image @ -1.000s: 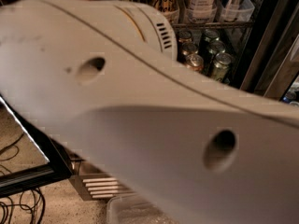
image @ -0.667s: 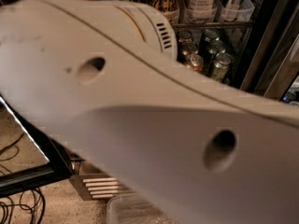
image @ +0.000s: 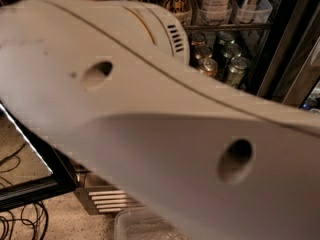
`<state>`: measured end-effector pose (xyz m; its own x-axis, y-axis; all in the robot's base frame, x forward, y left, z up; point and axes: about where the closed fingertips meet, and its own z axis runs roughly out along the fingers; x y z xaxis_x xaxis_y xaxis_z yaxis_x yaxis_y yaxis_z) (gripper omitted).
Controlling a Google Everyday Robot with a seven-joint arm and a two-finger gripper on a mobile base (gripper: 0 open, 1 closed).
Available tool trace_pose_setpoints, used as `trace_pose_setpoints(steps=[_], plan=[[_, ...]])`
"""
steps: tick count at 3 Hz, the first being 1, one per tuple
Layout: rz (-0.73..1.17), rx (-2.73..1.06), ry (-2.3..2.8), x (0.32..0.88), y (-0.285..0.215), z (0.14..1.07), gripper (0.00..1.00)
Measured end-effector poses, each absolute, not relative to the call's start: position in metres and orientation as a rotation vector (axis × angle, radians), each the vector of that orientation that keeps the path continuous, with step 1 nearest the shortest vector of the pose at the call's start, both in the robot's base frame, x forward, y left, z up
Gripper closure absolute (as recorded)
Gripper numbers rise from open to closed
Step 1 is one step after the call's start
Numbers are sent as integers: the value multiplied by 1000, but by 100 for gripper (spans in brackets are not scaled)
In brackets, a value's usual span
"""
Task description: Pick coke can from top shelf of fridge
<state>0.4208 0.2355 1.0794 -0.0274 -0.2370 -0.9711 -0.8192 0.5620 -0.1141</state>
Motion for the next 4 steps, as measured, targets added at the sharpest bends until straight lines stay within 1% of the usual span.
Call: trace_pose_setpoints(steps=[4], plan=[[592,-922,1570,421,236,1079,0]])
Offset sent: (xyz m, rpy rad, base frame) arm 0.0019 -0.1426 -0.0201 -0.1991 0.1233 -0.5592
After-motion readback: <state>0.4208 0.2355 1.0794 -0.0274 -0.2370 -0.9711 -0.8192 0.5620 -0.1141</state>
